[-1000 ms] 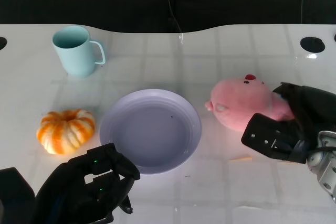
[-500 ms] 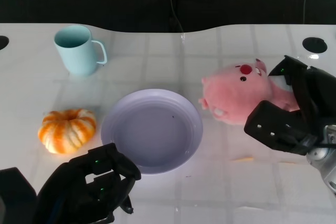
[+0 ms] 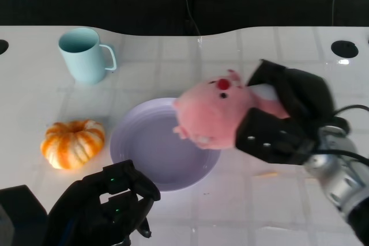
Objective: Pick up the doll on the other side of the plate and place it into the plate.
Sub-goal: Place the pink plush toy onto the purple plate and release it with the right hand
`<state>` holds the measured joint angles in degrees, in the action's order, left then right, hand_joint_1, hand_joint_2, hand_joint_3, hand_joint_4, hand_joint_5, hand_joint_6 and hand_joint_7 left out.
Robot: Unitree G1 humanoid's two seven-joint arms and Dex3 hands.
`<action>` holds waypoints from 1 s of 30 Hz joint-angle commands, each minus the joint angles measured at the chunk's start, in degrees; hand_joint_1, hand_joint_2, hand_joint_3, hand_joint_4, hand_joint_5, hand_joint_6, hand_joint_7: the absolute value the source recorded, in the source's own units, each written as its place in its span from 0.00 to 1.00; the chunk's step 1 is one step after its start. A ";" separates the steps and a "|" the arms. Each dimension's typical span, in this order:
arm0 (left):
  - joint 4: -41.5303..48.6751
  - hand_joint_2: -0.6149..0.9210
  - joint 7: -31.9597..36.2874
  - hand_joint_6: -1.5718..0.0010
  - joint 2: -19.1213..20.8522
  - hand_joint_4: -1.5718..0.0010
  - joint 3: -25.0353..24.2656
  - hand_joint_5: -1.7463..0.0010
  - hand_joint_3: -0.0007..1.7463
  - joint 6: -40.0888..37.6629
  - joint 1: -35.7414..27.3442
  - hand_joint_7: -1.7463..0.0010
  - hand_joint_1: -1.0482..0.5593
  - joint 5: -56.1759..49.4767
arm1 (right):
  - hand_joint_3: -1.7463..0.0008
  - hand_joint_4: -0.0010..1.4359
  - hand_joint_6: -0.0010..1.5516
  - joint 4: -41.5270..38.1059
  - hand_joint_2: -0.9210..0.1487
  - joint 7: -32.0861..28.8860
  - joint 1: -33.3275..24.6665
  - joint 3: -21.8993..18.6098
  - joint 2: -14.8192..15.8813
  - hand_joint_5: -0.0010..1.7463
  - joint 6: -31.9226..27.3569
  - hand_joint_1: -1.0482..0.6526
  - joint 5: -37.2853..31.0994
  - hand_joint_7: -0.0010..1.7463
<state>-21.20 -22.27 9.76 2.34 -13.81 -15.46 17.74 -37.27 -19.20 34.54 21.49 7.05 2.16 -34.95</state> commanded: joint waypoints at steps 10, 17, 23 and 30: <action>0.28 0.88 1.21 0.58 -0.64 0.61 0.74 0.00 0.46 0.26 0.27 0.21 0.40 -0.72 | 0.35 0.64 0.53 -13.40 0.48 2.56 11.02 3.63 -9.78 1.00 -0.71 0.50 0.17 0.89; 0.39 0.87 1.61 0.57 -0.91 0.60 1.29 0.00 0.47 0.61 0.28 0.22 0.41 -0.79 | 0.41 0.62 0.52 -22.40 0.42 2.99 16.32 3.95 -15.09 1.00 -1.09 0.51 0.91 0.86; 0.47 0.87 1.38 0.57 -0.73 0.59 1.48 0.00 0.48 1.61 0.21 0.22 0.40 -0.92 | 0.57 0.56 0.54 -24.40 0.30 4.59 17.52 3.06 -17.33 1.00 -1.98 0.53 2.69 0.69; 0.46 0.86 1.18 0.57 -0.63 0.58 1.12 0.00 0.48 1.12 0.35 0.21 0.39 -0.18 | 0.93 0.41 0.43 -22.99 0.01 10.22 16.92 3.89 -16.83 0.47 -2.16 0.40 3.30 0.03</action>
<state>-20.87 -21.09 8.45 4.04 -12.81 -15.24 17.64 -61.43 -10.94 50.32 25.47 -10.39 0.38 -32.56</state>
